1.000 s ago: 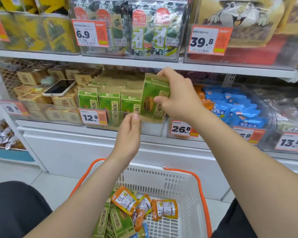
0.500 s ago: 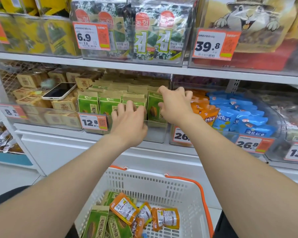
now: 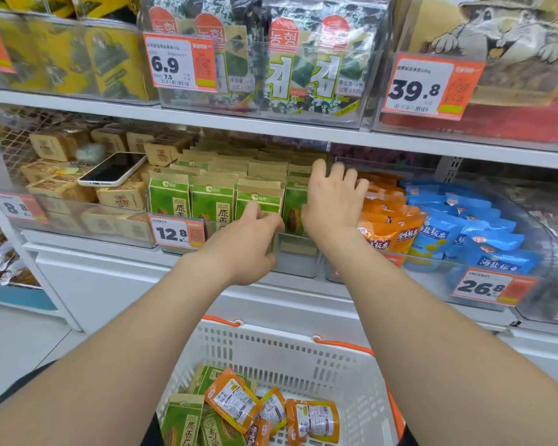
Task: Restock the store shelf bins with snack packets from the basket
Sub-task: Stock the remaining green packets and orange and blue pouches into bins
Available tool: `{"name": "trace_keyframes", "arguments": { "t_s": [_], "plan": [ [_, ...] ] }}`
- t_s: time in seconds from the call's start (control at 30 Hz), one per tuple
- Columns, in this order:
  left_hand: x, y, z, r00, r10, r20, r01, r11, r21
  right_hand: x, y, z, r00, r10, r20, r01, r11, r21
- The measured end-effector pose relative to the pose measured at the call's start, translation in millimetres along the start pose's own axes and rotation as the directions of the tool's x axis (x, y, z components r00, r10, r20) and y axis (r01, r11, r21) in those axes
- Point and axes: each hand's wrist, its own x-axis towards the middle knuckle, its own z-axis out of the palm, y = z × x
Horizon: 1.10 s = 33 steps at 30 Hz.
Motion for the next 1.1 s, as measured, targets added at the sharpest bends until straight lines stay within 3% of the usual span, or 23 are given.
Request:
{"name": "trace_keyframes", "arguments": {
  "t_s": [0.17,0.3,0.37,0.47,0.57,0.67,0.77,0.87,1.0,1.1],
  "plan": [
    [-2.8,-0.7,3.3,0.997,0.005,-0.078,-0.005,1.0,0.004,-13.4,-1.8,-3.7,0.997,-0.02,-0.074,0.018,0.999,-0.034],
    [-11.9,-2.3,3.8,0.987,-0.054,-0.152,0.059,0.998,0.028,-27.8,-5.5,-23.8,0.988,-0.131,-0.077,0.136,0.989,0.053],
    [-17.9,-8.3,6.1,0.986,-0.132,-0.099,0.138,0.989,0.051,-38.8,-13.4,-37.4,0.976,-0.216,-0.014,0.215,0.964,0.158],
    [-29.3,-22.5,22.3,0.967,-0.234,0.104,0.219,0.965,0.143,-65.5,-26.9,-49.7,0.935,-0.323,0.148,0.285,0.93,0.234],
    [-42.3,-38.1,48.4,0.888,-0.322,0.328,0.237,0.932,0.273,-98.2,-35.6,-48.4,0.805,-0.456,0.38,0.395,0.889,0.231],
    [-60.9,-51.0,81.0,0.804,-0.367,0.468,0.229,0.917,0.326,-133.3,-40.3,-36.5,0.657,-0.552,0.514,0.532,0.822,0.203],
    [-84.6,-62.3,120.1,0.755,-0.387,0.53,0.218,0.91,0.353,-171.0,-47.4,-17.9,0.515,-0.617,0.594,0.644,0.736,0.206],
    [-112.6,-72.0,160.9,0.682,-0.445,0.58,0.294,0.894,0.339,-203.7,-55.0,-0.3,0.392,-0.641,0.66,0.724,0.658,0.208],
    [-146.1,-88.0,217.1,0.578,-0.553,0.6,0.422,0.832,0.361,-228.0,-59.4,7.9,0.232,-0.634,0.737,0.753,0.597,0.277],
    [-166.5,-98.4,252.1,0.52,-0.61,0.598,0.497,0.786,0.369,-236.3,-58.5,13.0,0.166,-0.64,0.75,0.726,0.594,0.346]
  ]
}}
